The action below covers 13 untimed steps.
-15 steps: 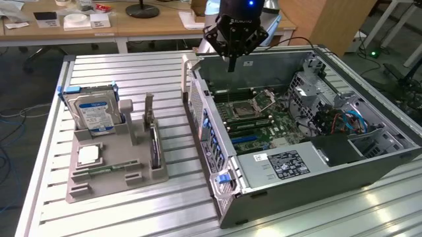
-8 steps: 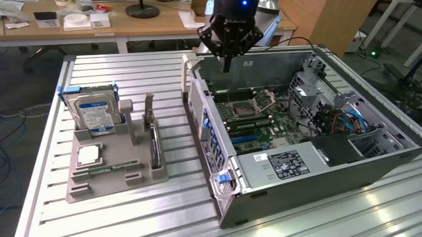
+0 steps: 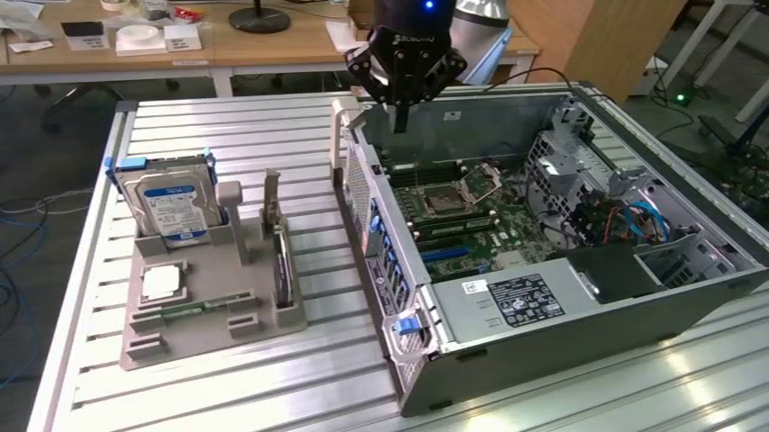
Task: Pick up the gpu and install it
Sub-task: 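Reach for the gpu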
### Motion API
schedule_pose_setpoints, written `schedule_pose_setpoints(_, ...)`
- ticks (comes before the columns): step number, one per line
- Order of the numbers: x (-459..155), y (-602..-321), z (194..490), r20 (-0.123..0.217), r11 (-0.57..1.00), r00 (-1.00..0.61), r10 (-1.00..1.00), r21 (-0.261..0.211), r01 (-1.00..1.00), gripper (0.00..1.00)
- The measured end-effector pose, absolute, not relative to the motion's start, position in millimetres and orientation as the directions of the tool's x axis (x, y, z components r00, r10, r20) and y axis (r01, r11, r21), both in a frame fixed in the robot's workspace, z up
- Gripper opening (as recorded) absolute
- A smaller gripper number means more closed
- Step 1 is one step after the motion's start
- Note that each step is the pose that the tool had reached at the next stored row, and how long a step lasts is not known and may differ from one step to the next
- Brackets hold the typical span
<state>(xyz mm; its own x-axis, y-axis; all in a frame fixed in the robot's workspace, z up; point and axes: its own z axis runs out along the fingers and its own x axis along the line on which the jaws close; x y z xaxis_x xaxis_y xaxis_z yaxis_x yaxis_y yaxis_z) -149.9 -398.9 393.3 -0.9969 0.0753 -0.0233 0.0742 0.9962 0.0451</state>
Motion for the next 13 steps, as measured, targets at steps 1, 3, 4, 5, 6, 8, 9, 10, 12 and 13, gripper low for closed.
schedule_pose_setpoints(1,-152,-399,393,-0.023,0.996,-0.997,0.075,0.045,0.074,0.11)
schedule_pose_setpoints(3,-157,-399,393,-0.023,0.996,-0.997,0.075,0.045,0.074,0.11)
schedule_pose_setpoints(4,-159,-399,393,-0.023,0.996,-0.997,0.075,0.045,0.074,0.11)
schedule_pose_setpoints(5,-162,-399,393,-0.023,0.996,-0.997,0.075,0.045,0.074,0.11)
schedule_pose_setpoints(6,-165,-399,393,-0.023,0.996,-0.997,0.075,0.045,0.074,0.11)
schedule_pose_setpoints(8,-171,-399,393,-0.023,0.996,-0.997,0.075,0.045,0.074,0.11)
schedule_pose_setpoints(9,-173,-399,393,-0.023,0.996,-0.997,0.075,0.045,0.074,0.11)
schedule_pose_setpoints(10,-176,-399,393,-0.023,0.996,-0.997,0.075,0.045,0.074,0.11)
schedule_pose_setpoints(12,-182,-399,393,-0.023,0.996,-0.997,0.075,0.045,0.074,0.11)
schedule_pose_setpoints(13,-184,-399,393,-0.023,0.996,-0.997,0.075,0.045,0.074,0.11)
